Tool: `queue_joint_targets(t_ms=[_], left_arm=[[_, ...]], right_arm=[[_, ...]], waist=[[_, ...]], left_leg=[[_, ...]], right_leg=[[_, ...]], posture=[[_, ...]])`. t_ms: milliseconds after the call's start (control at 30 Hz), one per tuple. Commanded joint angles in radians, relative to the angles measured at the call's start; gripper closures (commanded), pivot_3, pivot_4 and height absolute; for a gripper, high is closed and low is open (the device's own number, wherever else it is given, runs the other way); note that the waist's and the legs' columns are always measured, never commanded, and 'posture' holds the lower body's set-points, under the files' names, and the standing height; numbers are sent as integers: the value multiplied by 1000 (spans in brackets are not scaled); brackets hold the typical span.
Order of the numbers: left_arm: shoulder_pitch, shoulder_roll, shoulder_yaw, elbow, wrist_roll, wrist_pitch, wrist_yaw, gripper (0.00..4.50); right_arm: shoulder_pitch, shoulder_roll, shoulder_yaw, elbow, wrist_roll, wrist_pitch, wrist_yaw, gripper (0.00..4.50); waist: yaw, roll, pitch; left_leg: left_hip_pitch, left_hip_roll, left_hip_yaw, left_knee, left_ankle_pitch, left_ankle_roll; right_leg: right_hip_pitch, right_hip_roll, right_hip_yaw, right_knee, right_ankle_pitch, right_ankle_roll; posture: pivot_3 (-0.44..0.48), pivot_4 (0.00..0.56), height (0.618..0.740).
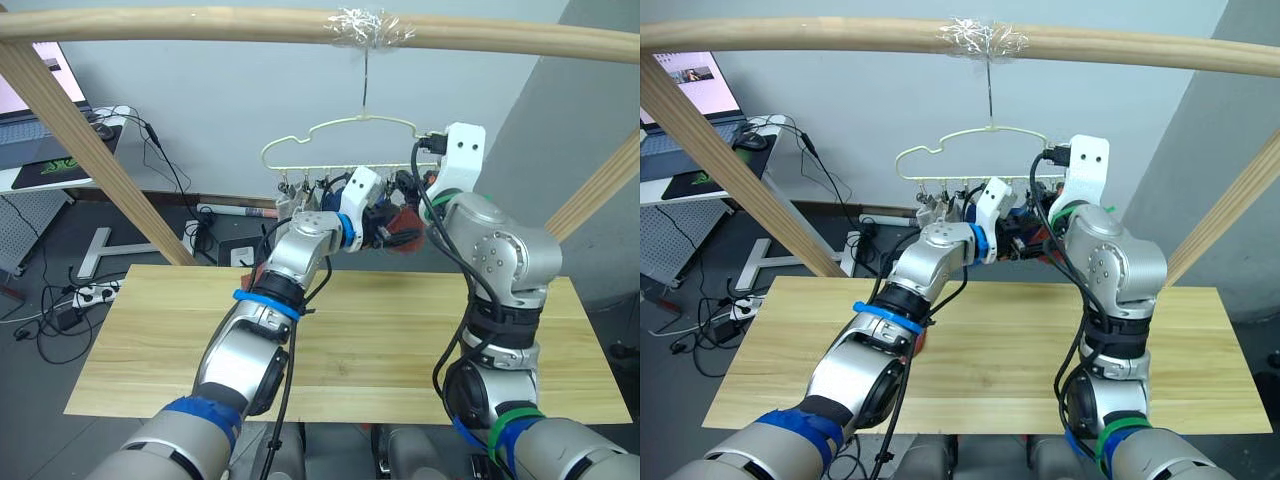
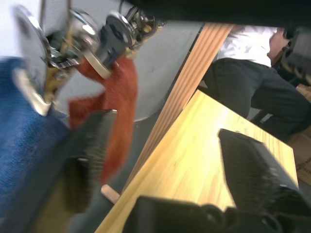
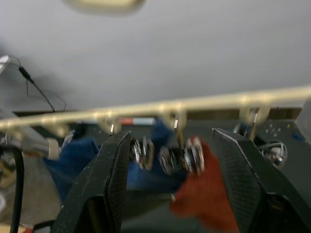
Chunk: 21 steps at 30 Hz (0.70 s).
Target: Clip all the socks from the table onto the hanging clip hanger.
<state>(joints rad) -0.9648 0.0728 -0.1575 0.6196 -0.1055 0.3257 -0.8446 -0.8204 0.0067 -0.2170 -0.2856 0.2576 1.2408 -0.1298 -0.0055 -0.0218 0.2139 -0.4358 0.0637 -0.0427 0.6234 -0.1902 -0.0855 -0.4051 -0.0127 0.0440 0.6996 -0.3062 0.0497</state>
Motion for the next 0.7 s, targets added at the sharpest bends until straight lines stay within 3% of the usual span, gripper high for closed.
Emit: queue_joint_targets(t_ms=[33, 233, 367, 700], left_arm=[[26, 33, -14, -127, -18, 43, -43, 388], [84, 104, -15, -283, -67, 146, -125, 388], [105, 178, 28, -407, -167, 258, -205, 388], [101, 333, 132, -515, -349, 345, -308, 388]], right_arm=[[36, -17, 13, -109, 20, 59, 24, 1768], [117, -47, 42, -216, 16, 123, 53, 1768], [188, -71, 74, -317, 3, 121, 59, 1768], [292, -55, 132, -394, -107, -42, -20, 1768]], waist=[[0, 0, 0], [-3, 0, 0], [-8, 0, 0], [-26, 1, -2]], left_leg=[[0, 0, 0, 0, 0, 0], [0, 0, 0, 1, 0, 0], [0, 0, -1, 1, 0, 0], [1, 0, -1, 4, 0, 0]], right_leg=[[0, 0, 0, 0, 0, 0], [0, 0, 0, 1, 0, 0], [0, 0, 0, 1, 0, 0], [0, 0, 0, 5, 0, 0]], posture=[[42, 137, 740], [36, 133, 740], [27, 128, 740], [13, 122, 740]])
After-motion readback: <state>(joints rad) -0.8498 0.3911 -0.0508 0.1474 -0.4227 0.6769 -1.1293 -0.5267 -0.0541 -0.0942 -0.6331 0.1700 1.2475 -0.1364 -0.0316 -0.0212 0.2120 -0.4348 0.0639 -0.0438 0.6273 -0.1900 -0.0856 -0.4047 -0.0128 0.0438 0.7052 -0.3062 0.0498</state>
